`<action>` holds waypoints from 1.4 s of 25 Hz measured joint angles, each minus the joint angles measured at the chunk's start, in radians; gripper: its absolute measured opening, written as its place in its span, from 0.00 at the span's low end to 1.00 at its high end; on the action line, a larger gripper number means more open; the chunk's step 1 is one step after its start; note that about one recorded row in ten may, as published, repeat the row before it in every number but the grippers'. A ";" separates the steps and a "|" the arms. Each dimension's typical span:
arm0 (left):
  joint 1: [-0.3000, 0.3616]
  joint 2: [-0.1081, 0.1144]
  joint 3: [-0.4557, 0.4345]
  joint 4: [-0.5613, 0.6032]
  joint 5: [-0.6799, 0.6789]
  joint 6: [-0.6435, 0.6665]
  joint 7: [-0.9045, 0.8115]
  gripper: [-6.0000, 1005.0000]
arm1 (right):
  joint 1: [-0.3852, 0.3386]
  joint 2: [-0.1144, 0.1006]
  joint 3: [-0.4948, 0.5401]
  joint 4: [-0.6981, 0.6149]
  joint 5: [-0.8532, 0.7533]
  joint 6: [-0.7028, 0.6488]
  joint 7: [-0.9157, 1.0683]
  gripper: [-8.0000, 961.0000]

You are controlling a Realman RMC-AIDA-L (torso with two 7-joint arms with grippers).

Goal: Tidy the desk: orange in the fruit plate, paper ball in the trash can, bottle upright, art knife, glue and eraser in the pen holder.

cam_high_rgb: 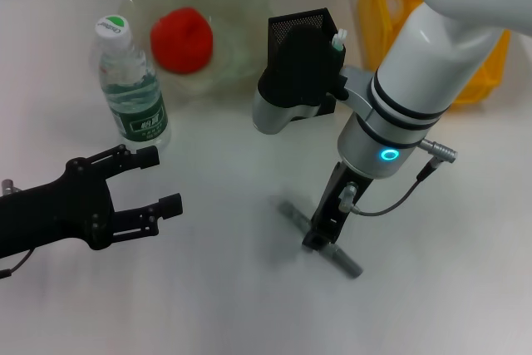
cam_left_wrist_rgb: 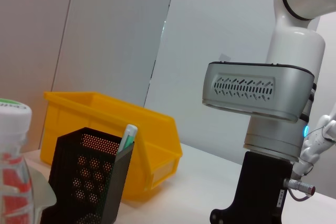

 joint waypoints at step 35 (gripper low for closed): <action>0.000 -0.006 0.001 -0.001 -0.006 0.022 0.000 0.86 | -0.280 -0.010 0.797 -0.183 0.460 -0.101 -0.573 0.14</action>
